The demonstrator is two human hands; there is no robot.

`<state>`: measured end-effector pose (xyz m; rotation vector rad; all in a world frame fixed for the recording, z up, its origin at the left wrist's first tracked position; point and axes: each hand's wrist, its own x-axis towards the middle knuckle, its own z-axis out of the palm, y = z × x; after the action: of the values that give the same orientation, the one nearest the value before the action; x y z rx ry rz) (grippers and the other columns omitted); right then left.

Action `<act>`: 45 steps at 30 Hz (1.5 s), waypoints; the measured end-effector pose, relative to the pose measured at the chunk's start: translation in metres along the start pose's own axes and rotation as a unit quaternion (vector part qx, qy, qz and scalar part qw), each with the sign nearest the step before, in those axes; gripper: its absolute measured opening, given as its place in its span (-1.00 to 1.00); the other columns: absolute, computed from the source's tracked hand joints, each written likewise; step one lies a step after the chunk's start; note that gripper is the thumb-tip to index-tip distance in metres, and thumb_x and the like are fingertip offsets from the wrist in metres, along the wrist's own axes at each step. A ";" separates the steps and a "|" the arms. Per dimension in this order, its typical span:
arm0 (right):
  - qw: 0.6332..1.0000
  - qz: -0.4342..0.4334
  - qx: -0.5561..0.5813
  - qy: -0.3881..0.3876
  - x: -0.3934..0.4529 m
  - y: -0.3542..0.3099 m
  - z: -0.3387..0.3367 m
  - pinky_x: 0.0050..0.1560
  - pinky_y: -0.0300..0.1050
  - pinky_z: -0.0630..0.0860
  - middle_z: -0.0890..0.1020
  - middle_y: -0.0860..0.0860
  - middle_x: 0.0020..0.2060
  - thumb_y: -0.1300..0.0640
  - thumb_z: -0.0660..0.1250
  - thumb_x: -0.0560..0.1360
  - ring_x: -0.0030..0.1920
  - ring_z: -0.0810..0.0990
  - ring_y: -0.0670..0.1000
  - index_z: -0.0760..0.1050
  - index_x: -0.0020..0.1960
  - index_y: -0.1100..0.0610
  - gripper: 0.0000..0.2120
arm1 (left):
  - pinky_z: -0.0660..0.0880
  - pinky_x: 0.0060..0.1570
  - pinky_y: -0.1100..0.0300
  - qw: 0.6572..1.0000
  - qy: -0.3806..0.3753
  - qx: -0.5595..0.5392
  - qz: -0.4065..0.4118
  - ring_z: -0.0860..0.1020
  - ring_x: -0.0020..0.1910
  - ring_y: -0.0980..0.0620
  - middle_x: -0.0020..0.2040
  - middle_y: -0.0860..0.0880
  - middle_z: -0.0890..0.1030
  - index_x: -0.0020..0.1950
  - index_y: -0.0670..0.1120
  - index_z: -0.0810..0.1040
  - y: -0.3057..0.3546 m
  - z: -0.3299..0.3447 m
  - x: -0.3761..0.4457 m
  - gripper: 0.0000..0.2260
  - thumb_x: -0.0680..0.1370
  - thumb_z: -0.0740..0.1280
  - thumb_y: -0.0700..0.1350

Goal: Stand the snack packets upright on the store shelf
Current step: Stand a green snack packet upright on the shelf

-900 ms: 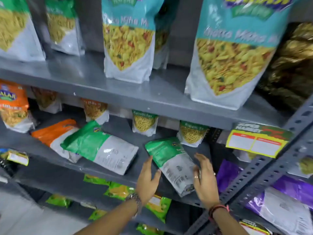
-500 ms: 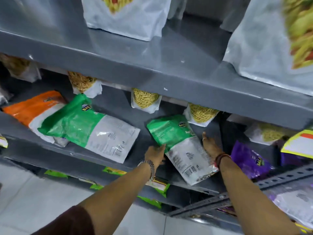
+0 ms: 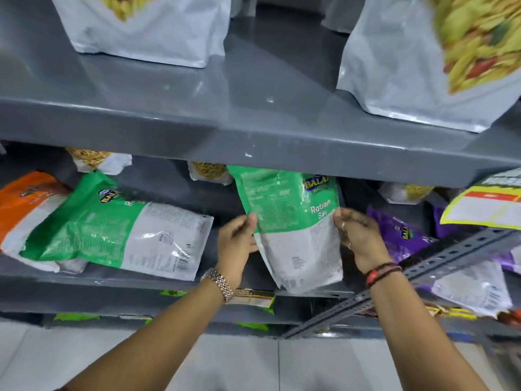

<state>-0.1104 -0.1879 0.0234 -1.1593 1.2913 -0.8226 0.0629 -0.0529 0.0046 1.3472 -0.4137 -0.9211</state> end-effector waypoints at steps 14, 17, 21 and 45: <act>0.988 -0.037 0.147 0.019 -0.004 0.029 0.016 -0.04 -0.30 0.56 0.68 -0.14 -0.34 0.32 0.17 0.54 -0.22 0.60 -0.18 0.50 -0.15 0.11 -0.79 | 0.46 -0.04 0.04 0.990 -0.006 0.114 0.086 0.44 -0.23 0.07 -0.32 0.10 0.56 -0.27 -0.04 0.55 0.005 0.004 0.027 -0.70 0.51 0.21 0.11; 0.988 -0.029 0.149 0.017 -0.005 0.030 0.015 0.02 -0.27 0.54 0.64 -0.05 -0.22 0.33 0.13 0.56 -0.18 0.60 -0.16 0.49 -0.15 0.14 -0.78 | 0.45 0.24 0.01 0.992 0.007 0.114 0.059 0.54 0.09 0.05 0.12 -0.03 0.61 0.11 -0.05 0.55 -0.005 -0.002 0.012 -0.67 0.54 0.15 0.11; 0.995 -0.013 0.094 0.016 -0.010 0.037 0.012 0.21 -0.05 0.47 0.61 0.13 -0.05 0.26 0.07 0.59 -0.08 0.59 -0.01 0.47 0.14 0.32 -0.74 | 0.36 0.33 -0.03 0.990 -0.011 0.118 -0.077 0.46 0.27 -0.10 0.19 -0.07 0.53 0.14 -0.01 0.43 -0.032 -0.010 -0.016 -0.84 0.58 0.17 -0.07; 0.992 0.057 0.066 0.094 -0.004 0.053 -0.013 0.43 0.12 0.29 0.48 0.06 0.34 -0.13 0.13 0.51 0.34 0.42 0.08 0.42 0.29 0.11 -0.54 | 0.30 0.36 0.14 0.993 0.025 0.107 -0.032 0.41 0.33 -0.04 0.38 -0.11 0.43 0.37 -0.14 0.34 -0.054 0.057 -0.077 -0.64 0.60 0.11 -0.07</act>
<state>-0.1311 -0.1719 -0.0247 -0.9118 1.4217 -0.9355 -0.0419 -0.0286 -0.0153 1.5840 -0.4422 -0.9135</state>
